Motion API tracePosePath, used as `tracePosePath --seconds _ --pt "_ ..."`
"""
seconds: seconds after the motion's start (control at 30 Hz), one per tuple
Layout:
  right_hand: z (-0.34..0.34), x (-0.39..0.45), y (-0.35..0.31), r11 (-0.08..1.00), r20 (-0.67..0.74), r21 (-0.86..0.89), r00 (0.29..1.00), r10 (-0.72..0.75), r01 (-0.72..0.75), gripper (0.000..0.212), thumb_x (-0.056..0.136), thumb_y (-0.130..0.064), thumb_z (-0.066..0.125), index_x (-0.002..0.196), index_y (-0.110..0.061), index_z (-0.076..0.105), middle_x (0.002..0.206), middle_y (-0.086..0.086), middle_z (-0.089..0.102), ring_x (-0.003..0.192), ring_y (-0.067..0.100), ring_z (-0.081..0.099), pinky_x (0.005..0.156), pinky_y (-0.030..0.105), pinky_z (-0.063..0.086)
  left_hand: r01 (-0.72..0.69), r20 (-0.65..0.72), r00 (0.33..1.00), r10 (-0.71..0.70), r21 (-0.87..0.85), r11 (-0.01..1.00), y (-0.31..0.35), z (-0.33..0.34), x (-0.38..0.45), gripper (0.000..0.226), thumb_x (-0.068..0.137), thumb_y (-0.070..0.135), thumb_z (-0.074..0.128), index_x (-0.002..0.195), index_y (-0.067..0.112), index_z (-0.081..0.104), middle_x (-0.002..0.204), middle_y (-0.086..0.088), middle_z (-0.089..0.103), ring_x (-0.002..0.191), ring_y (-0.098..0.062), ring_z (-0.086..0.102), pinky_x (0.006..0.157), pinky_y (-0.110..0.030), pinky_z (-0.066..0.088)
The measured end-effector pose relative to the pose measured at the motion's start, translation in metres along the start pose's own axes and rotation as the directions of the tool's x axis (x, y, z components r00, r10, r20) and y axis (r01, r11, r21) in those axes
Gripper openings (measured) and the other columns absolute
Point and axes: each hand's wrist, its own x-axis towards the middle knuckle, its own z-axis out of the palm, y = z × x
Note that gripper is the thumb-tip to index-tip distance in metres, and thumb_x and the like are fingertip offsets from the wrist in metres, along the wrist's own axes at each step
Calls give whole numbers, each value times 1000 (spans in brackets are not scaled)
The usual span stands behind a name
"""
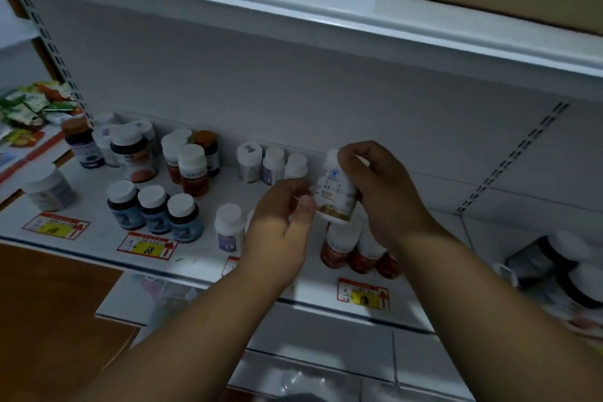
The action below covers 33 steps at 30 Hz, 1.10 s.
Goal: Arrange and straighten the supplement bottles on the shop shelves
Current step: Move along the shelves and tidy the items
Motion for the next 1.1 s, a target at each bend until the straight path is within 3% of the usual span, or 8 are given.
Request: tracePosePath --seconds 0.2,0.3,0.43,0.57,0.67,0.77,0.93,1.1 --pt "-19 -27 7 992 31 -128 1000 6 -2 10 84 -38 68 91 -31 66 86 -16 68 72 -2 65 55 12 49 -21 106 994 18 23 1000 10 17 -22 57 90 62 36 115 15 60 104 2 64 98 -9 60 84 -34 49" --pt "-18 -38 11 996 96 -79 994 48 -41 18 76 -44 71 91 -35 66 84 -10 69 67 8 68 50 21 52 -15 68 998 7 122 992 14 15 -34 57 90 67 35 116 21 58 104 7 62 97 -7 59 81 -34 49" --pt "9 -53 22 993 270 -119 963 6 28 33 72 -55 70 98 -35 64 84 -7 67 68 12 61 58 29 49 41 -8 999 -41 285 958 10 -10 -57 58 87 66 38 121 22 54 107 6 59 98 -11 56 82 -35 48" --pt "54 -61 20 986 323 -124 944 -61 107 31 76 -48 70 101 -32 65 95 -9 68 84 11 65 72 33 55 48 -48 998 -32 364 930 2 -58 -73 59 86 66 39 123 22 55 112 7 58 102 -10 55 85 -36 47" --pt "102 -54 12 986 355 -109 931 -83 129 27 76 -46 71 100 -36 64 94 -11 68 78 8 64 62 25 51 63 -74 997 -38 378 924 -17 -104 -75 55 86 65 43 122 25 54 113 10 58 105 -6 54 87 -34 47" --pt "165 -43 7 982 374 -107 921 -105 155 25 79 -42 73 102 -39 63 95 -13 68 76 2 63 59 20 47 21 -58 998 3 417 909 -43 -164 -67 43 87 62 49 115 30 55 103 16 57 95 2 54 76 -24 47" --pt "278 -27 -2 960 358 -207 928 -106 190 32 78 -44 71 106 -34 59 103 -16 65 92 -1 61 74 23 50 30 -7 999 -32 600 800 -86 -283 -37 69 81 73 44 123 21 53 110 5 57 100 -10 52 79 -27 42" --pt "343 -10 -5 924 307 -326 947 -97 200 28 73 -48 69 86 -36 47 84 -13 57 70 -7 54 46 10 42 12 23 999 -34 625 780 -109 -356 -6 66 81 68 49 122 17 58 115 2 60 106 -13 51 86 -25 39"
